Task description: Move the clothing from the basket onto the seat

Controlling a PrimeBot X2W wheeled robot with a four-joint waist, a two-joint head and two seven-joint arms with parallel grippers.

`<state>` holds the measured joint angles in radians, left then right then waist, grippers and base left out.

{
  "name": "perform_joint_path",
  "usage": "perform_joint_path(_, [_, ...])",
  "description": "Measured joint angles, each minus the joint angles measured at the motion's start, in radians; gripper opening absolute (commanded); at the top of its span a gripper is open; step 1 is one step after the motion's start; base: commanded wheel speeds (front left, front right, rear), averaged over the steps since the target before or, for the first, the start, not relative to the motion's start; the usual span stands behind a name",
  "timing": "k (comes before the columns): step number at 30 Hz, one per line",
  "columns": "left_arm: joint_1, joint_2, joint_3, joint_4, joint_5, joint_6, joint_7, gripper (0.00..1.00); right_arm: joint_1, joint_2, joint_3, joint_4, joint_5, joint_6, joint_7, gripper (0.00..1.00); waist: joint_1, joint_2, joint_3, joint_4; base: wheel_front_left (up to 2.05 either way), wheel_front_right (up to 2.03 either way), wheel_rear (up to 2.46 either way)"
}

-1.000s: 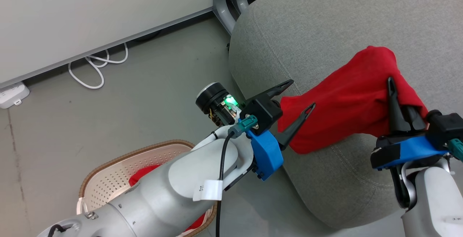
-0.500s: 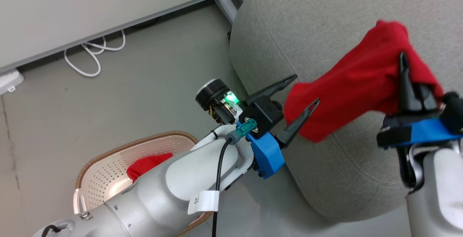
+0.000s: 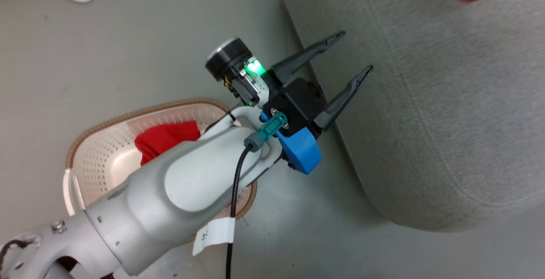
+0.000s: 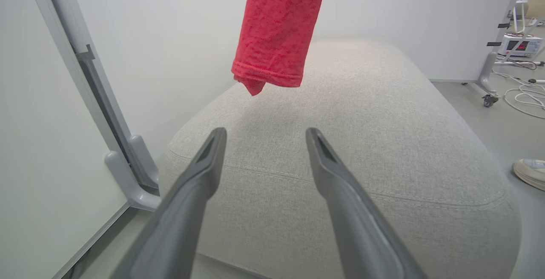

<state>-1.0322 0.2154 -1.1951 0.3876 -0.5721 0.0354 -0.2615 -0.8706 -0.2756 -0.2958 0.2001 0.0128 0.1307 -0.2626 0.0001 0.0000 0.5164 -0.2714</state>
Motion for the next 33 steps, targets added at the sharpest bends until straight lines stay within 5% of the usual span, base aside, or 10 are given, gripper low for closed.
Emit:
perform_joint_path(12, [-0.089, 0.063, 0.022, -0.081, 0.056, 0.020, 0.000, 1.00, -0.167, -0.192, -0.149, 0.240, -0.001, 0.000, 0.000, 0.00, 0.0001, 0.0000, 0.222, 0.058, 0.00, 0.00, 0.00])
perform_joint_path(27, [-0.099, 0.064, 0.036, -0.107, 0.074, 0.034, 0.000, 1.00, -0.064, -0.090, -0.157, 0.461, -0.028, 0.000, 0.000, 0.00, 0.0000, 0.0000, 0.270, 0.115, 0.00, 0.00, 0.00])
perform_joint_path(28, [-0.098, 0.065, 0.038, -0.107, 0.074, 0.034, 0.000, 1.00, -0.059, -0.084, -0.156, 0.465, -0.028, 0.000, 0.000, 0.08, 0.0000, 0.0000, 0.267, 0.114, 0.00, 0.00, 0.00])
perform_joint_path(29, [-0.097, 0.067, 0.040, -0.107, 0.074, 0.035, 0.000, 1.00, -0.053, -0.077, -0.154, 0.464, -0.028, 0.000, 0.000, 1.00, 0.0000, 0.0000, 0.264, 0.112, 0.00, 0.00, 0.00])
perform_joint_path(33, [-0.081, 0.064, 0.045, -0.105, 0.080, 0.036, 0.000, 1.00, -0.015, -0.060, -0.159, 0.453, -0.014, 0.000, 0.000, 1.00, 0.0000, 0.0000, 0.239, 0.105, 0.00, 0.00, 0.00])
